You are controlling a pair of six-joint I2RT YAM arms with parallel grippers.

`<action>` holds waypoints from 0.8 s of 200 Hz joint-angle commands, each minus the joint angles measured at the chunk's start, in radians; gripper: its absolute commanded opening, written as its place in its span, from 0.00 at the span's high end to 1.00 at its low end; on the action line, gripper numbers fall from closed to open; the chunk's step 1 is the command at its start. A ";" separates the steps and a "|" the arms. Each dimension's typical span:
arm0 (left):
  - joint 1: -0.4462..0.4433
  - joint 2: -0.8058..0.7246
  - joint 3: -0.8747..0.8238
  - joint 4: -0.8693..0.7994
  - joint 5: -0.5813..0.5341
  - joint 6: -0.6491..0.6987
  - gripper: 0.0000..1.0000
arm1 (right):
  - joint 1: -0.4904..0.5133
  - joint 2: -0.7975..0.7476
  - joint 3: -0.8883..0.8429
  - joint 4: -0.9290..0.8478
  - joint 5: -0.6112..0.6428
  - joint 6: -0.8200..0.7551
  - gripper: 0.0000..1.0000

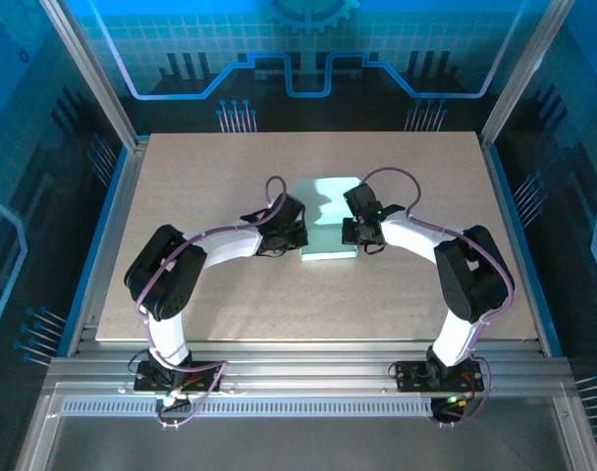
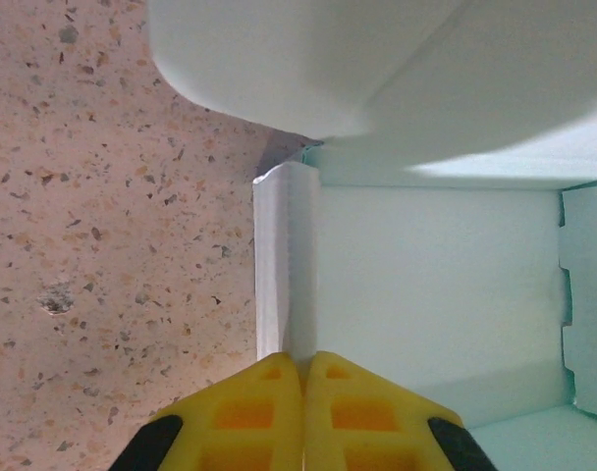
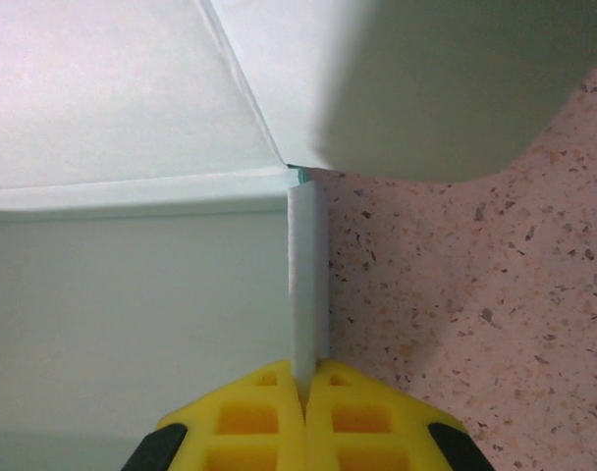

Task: Fold the paper box

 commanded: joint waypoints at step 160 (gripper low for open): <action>-0.055 0.203 0.087 -0.234 -0.038 0.024 0.94 | 0.037 -0.037 -0.039 0.119 -0.208 0.074 0.98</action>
